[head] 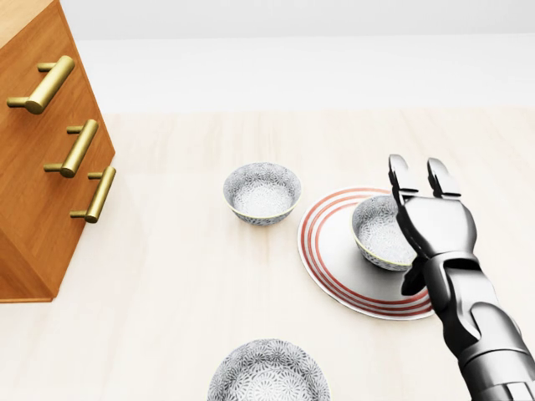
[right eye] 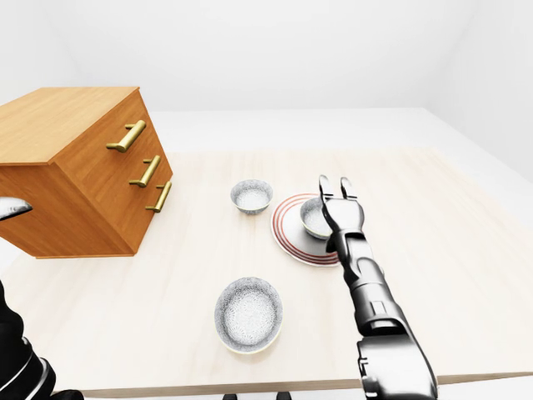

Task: Put the bowl in the middle on the plate.

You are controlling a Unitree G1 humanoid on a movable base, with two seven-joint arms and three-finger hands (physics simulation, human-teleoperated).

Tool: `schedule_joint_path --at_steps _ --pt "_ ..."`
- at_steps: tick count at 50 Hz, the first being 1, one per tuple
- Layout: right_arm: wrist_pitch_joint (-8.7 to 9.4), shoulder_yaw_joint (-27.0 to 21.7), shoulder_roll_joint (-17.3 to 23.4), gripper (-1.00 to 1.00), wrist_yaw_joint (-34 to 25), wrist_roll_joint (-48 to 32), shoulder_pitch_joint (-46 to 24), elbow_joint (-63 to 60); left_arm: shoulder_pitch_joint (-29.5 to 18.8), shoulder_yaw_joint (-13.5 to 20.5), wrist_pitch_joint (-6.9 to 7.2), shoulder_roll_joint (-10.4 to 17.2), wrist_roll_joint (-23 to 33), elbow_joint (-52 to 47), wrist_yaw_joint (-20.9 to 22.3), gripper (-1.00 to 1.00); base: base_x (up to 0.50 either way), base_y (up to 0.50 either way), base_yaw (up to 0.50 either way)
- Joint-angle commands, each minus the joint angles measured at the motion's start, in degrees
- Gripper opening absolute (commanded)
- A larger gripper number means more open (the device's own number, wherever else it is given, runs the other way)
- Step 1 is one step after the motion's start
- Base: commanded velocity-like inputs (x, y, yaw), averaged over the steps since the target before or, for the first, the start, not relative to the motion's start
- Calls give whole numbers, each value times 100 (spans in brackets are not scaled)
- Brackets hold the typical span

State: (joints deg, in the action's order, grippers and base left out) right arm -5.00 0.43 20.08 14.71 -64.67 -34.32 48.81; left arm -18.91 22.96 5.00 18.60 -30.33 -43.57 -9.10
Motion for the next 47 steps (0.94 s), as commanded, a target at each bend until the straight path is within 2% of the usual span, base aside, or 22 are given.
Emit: schedule_joint_path --at_steps 1,13,19,20,28,30,37,38,39,40,47 --pt "0 -426 -35 100 -1571 365 789 -2342 -7 12 0 12 -25 -21 -13 100 0 0 0" --pt "0 -780 -277 100 -3268 833 1558 -4889 -30 22 0 31 -70 -42 -45 100 0 0 0" --pt "0 -951 -337 100 -4057 1117 1658 -5849 -46 25 0 46 -97 -39 -61 100 0 0 0" --pt "0 -972 -387 100 -4328 1206 1696 -6182 -43 24 0 46 -106 -60 -71 100 0 0 0" --pt "0 -925 -569 100 -5306 1396 1636 -7496 -66 43 0 67 -157 -112 -92 100 0 0 0" --pt "141 -887 -600 100 -5471 1394 1552 -7805 -73 49 0 78 -172 -122 -97 100 0 0 0" --pt "612 -947 -496 100 -5471 1561 1079 -8279 -109 85 0 122 -264 -141 -137 100 0 0 0" --pt "844 -969 -456 100 -5471 1571 891 -8430 -128 101 0 134 -299 -155 -158 100 0 0 0" --pt "957 -966 -431 100 -5471 1599 803 -8508 -136 107 0 144 -324 -164 -176 100 0 0 0" --pt "1000 -961 -389 100 -5471 1601 724 -8578 -143 112 0 153 -350 -173 -193 100 0 0 0" --pt "1000 -1022 -111 100 -5471 1655 14 -9148 -167 145 0 214 -504 -209 -285 100 0 0 0"
